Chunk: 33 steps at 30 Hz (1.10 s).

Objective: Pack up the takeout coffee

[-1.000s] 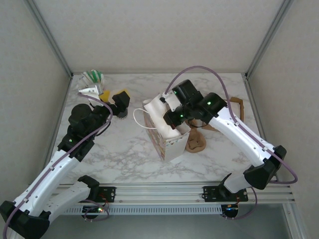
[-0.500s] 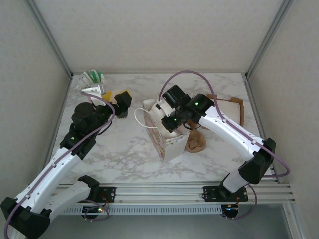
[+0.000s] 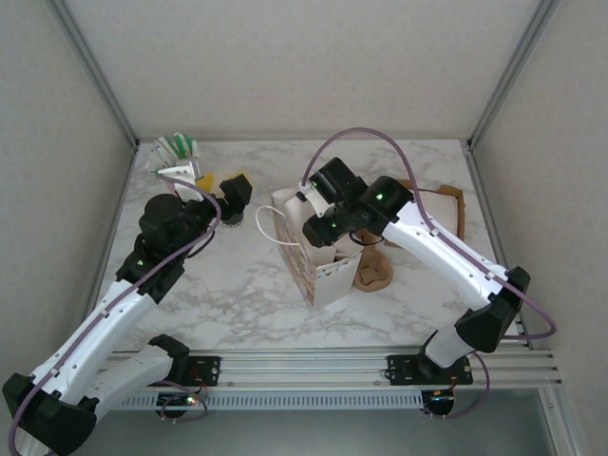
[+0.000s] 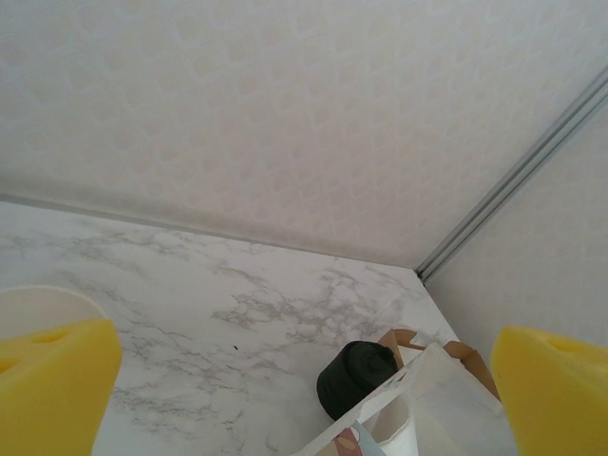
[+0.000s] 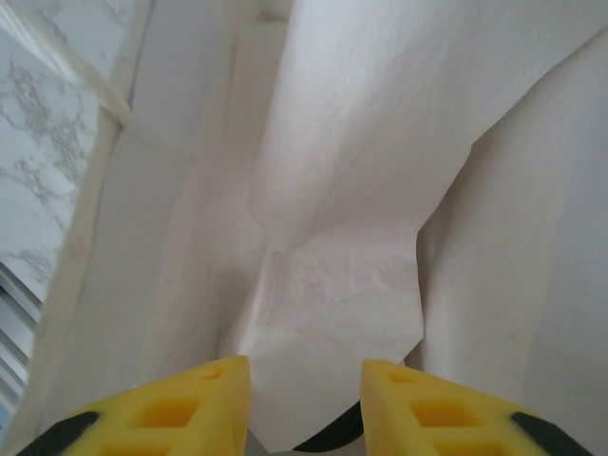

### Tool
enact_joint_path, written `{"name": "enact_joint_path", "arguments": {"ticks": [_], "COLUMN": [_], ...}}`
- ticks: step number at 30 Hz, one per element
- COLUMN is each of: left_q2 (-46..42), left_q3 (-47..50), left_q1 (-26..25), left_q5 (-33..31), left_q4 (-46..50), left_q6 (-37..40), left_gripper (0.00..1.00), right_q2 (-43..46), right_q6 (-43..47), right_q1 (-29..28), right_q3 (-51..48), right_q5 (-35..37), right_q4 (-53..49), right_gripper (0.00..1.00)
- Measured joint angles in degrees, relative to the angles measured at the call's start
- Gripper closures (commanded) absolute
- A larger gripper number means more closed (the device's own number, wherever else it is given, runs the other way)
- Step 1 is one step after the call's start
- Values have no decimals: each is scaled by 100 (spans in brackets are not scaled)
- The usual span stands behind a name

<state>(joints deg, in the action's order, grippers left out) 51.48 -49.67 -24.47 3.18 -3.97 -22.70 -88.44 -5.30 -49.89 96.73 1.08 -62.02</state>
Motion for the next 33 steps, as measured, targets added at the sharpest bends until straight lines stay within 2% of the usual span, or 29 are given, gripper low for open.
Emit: {"name": "enact_joint_path", "arguments": {"ticks": [3,7,15,23,30,33], "left_q2": [-4,-227,-979,-1231,-1233,-1182], "left_q3": [9,208,544,756,1045,1255], "left_q1": [0,0,-11,-9,-11,-11], "left_q5": [0,-26,-315,-522,-393,-264], "left_q4": [11,79,391,754,1016,1056], "left_q6": [-2,-9,-181,-616,-1069,-1250], "left_gripper": [0,0,0,1,5,13], "right_q2": [26,101,793,1700,2505,2846], "right_q6": [-151,-319,-544,-765,-1204,-1436], "right_q1": [0,-2,-4,105,717,1154], "right_q3": [70,160,422,227,-527,-975], "right_q5": [-24,-48,-103,485,1025,1143], "right_q4": [138,356,608,699,656,564], "right_gripper": [60,48,39,37,35,34]}}
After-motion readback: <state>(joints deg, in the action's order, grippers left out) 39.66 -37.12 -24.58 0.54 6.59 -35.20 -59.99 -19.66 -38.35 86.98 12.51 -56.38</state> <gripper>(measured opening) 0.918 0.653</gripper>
